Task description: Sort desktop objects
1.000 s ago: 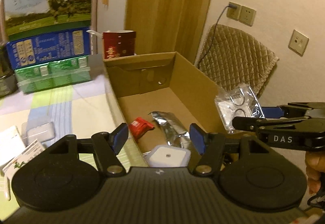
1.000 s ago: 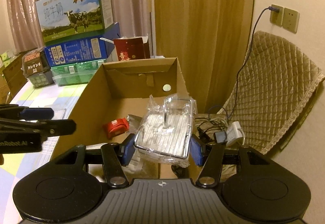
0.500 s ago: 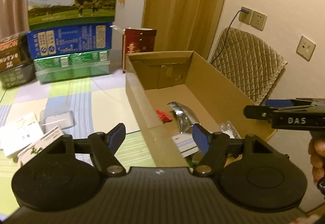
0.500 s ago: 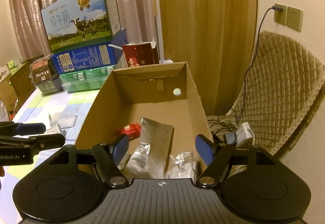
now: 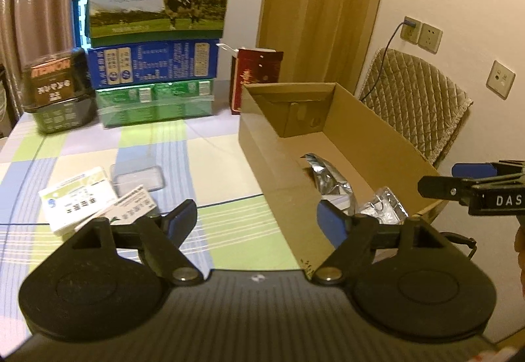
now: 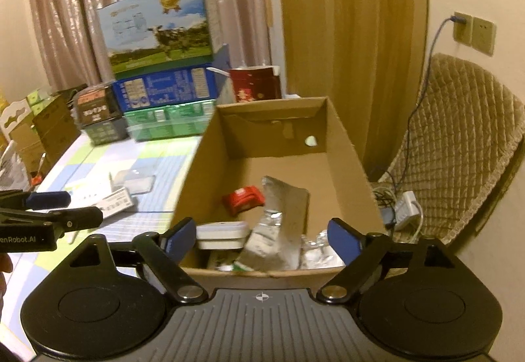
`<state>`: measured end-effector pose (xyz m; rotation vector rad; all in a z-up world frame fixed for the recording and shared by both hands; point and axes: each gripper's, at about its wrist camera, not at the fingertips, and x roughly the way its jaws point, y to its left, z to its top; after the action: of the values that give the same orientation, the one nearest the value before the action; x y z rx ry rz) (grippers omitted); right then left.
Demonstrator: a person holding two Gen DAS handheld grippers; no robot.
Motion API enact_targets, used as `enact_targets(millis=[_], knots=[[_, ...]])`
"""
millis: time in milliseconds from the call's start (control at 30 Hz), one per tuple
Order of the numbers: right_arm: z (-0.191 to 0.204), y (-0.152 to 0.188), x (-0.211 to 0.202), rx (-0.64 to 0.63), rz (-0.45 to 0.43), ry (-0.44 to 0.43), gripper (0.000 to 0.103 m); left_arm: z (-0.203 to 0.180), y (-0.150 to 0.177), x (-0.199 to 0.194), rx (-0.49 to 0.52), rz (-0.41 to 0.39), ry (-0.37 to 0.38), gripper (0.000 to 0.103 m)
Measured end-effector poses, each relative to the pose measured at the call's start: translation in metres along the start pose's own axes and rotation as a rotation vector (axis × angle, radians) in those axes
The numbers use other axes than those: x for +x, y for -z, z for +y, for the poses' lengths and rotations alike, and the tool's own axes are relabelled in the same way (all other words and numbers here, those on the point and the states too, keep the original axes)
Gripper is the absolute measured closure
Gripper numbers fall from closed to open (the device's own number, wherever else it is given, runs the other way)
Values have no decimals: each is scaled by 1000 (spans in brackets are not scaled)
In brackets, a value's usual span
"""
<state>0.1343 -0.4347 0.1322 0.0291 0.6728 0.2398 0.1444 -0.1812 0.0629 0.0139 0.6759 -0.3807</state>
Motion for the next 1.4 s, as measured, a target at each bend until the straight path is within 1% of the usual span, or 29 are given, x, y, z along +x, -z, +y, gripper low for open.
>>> enact_targets(millis=[67,200,267,533,767,900,1200,1400], knots=[[10,0,-2,-15,-3,-11,12,6,1,-7,-2,-1,-8,24],[28,1,-4,-37,-4,-35,6,18,5,-22,-10,-6,-16,12],[38,1,-5,-55,-3,-49,2,23,8,-29,-3,-6,-25,10],[74,3,-2,-122,2,-98,2,47,20,-50,13,6,-81,1],[98,4,2,-164,6,-122,2,69,31,-60,29,15,-133,1],[110,4,3,-190,8,-134,2,86,38,-67,19,19,-146,1],[141,5,12,-241,18,-180,2,129,49,-81,-22,33,-211,1],[157,5,29,-204,59,-229,2,153,54,-84,-24,51,-244,1]])
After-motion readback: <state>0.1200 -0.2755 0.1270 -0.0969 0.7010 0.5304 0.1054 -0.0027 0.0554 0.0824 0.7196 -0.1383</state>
